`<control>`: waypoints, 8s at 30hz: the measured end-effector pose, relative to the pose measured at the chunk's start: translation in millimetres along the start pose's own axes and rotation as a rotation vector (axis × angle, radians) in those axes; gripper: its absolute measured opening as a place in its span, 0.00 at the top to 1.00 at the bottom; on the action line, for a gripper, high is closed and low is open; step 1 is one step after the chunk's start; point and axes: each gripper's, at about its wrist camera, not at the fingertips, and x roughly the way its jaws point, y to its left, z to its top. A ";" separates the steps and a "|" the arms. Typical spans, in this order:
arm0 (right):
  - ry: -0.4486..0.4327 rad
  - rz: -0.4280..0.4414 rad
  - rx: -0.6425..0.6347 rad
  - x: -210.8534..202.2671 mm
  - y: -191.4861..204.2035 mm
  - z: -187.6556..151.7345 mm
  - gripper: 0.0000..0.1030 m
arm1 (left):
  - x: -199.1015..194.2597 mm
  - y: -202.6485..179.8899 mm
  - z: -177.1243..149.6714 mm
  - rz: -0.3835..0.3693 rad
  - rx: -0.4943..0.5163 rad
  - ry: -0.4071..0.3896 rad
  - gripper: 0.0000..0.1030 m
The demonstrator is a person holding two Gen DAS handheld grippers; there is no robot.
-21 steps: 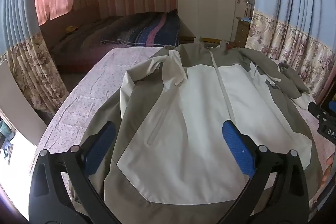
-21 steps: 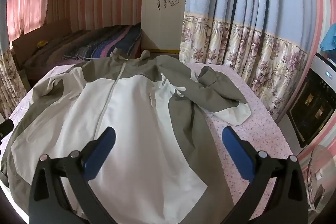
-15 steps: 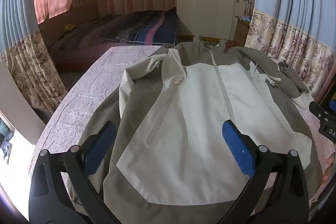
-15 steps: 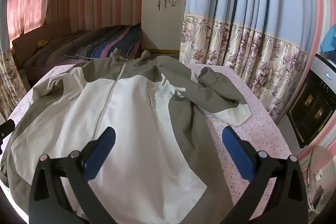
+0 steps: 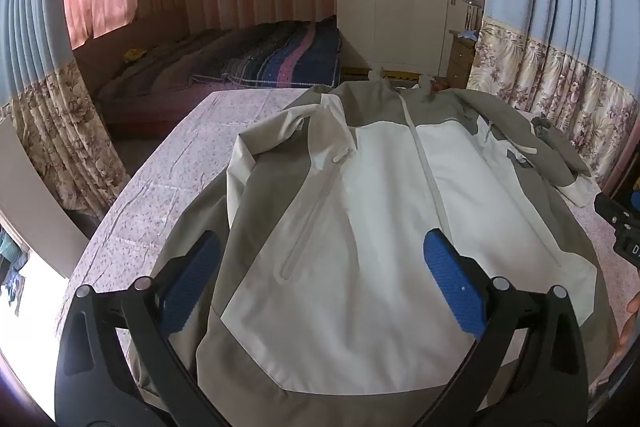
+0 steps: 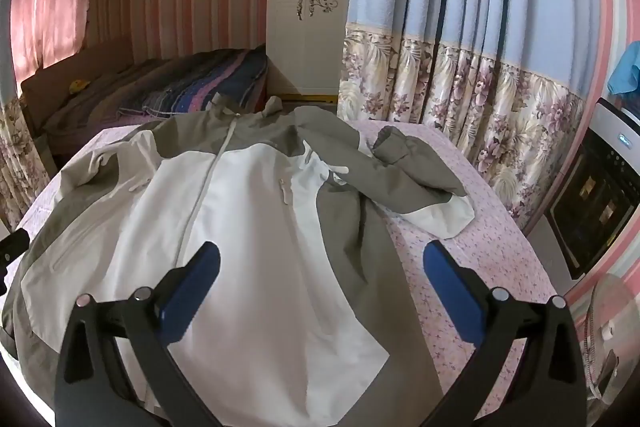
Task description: Fold large clothes
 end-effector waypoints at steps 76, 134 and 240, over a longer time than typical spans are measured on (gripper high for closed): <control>-0.082 -0.040 -0.084 8.1 -8.8 23.8 0.02 | 19.1 28.7 10.0 0.078 0.027 0.015 0.03; -0.140 -0.152 -0.221 102.8 11.1 96.0 0.02 | 170.3 300.8 146.0 0.362 -0.244 0.118 1.00; 0.232 0.257 -0.342 225.5 -48.8 65.7 0.21 | 276.5 -2.4 150.7 -0.097 0.128 0.183 0.08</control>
